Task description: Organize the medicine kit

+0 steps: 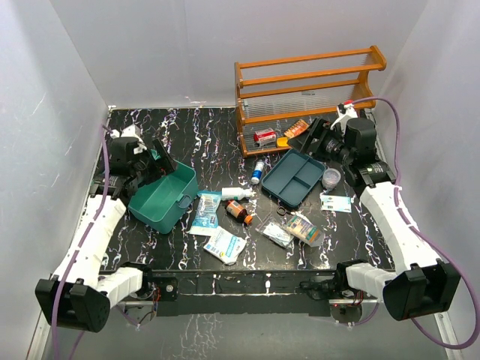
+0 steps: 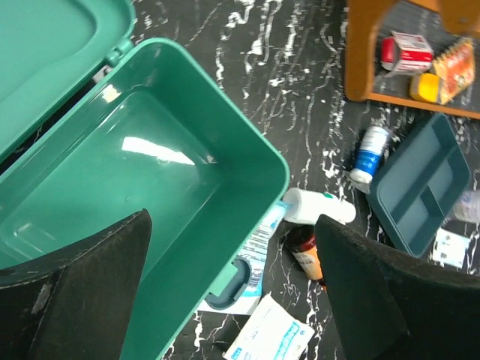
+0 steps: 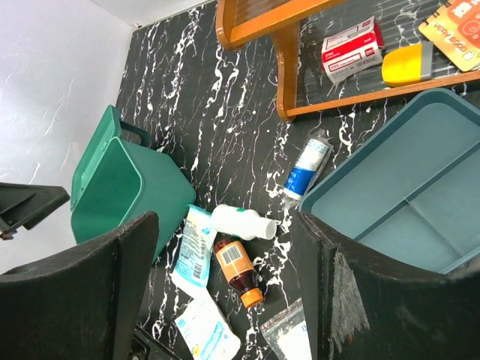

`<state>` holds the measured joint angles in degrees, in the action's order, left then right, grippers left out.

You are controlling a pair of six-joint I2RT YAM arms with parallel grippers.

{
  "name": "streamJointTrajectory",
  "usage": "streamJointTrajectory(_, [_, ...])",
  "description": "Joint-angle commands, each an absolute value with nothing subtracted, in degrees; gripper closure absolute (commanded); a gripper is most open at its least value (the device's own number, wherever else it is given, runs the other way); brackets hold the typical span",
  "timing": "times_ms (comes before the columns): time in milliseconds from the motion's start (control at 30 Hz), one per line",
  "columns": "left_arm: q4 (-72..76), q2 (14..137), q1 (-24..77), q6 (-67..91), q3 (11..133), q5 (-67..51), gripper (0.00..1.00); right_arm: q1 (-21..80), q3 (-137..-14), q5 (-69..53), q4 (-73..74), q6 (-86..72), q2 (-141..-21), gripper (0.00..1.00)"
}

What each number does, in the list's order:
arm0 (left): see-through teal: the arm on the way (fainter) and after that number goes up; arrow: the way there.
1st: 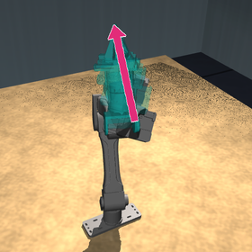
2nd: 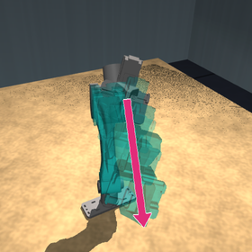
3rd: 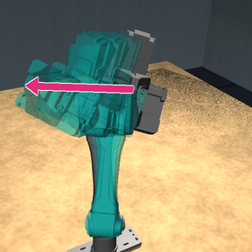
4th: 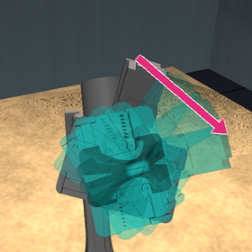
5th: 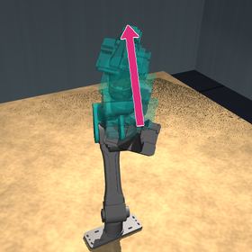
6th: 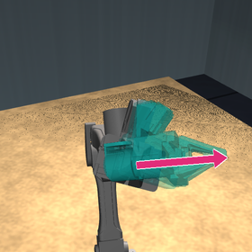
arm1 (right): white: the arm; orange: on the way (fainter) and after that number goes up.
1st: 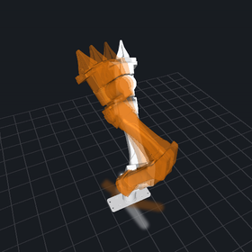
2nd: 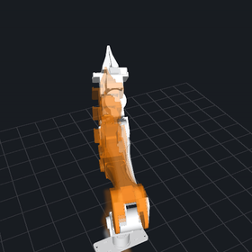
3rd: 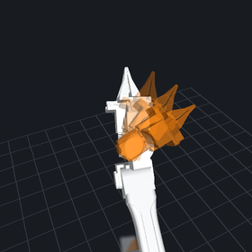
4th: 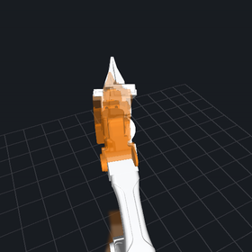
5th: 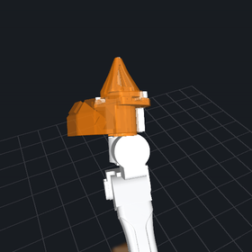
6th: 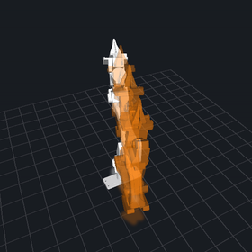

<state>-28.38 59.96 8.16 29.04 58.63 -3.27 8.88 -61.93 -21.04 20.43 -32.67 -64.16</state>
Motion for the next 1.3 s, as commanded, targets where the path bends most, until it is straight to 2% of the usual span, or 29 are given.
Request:
streamJointTrajectory(0, [-27.8, 62.7, 8.3, 34.8, 57.5, 1.8, 0.13, 10.6, -61.8, -23.0, 13.8, -33.4, -65.2, 0.31])
streamJointTrajectory(333, [-13.7, 75.6, 8.3, 34.6, 57.1, -5.9, 0.12, 16.5, -60.5, -20.4, 12.3, -32.9, -69.6, 0.33])
streamJointTrajectory(533, [-12.7, 84.0, 8.3, 31.6, 60.9, -6.1, 0.12, 20.4, -59.6, -17.7, 12.1, -31.8, -72.3, 0.36])
streamJointTrajectory(633, [-13.1, 87.1, 8.3, 30.1, 62.9, -5.9, 0.18, 22.1, -58.6, -16.6, 11.6, -31.5, -73.5, 0.37])
streamJointTrajectory(867, [-11.8, 89.5, 8.8, 28.4, 63.4, -12.6, 0.43, 24.7, -56.6, -13.9, 11.2, -31.5, -75.6, 0.41])
streamJointTrajectory(1167, [-10.9, 91.4, 11.4, 24.2, 64.8, -18.9, 0.6, 27.4, -55.2, -11.2, 10.4, -30.8, -78.3, 0.47])
streamJointTrajectory(1267, [-10.7, 92.5, 12.5, 22.9, 65.3, -19.8, 0.61, 28.9, -54.7, -10.5, 10.1, -30.2, -79.6, 0.49])
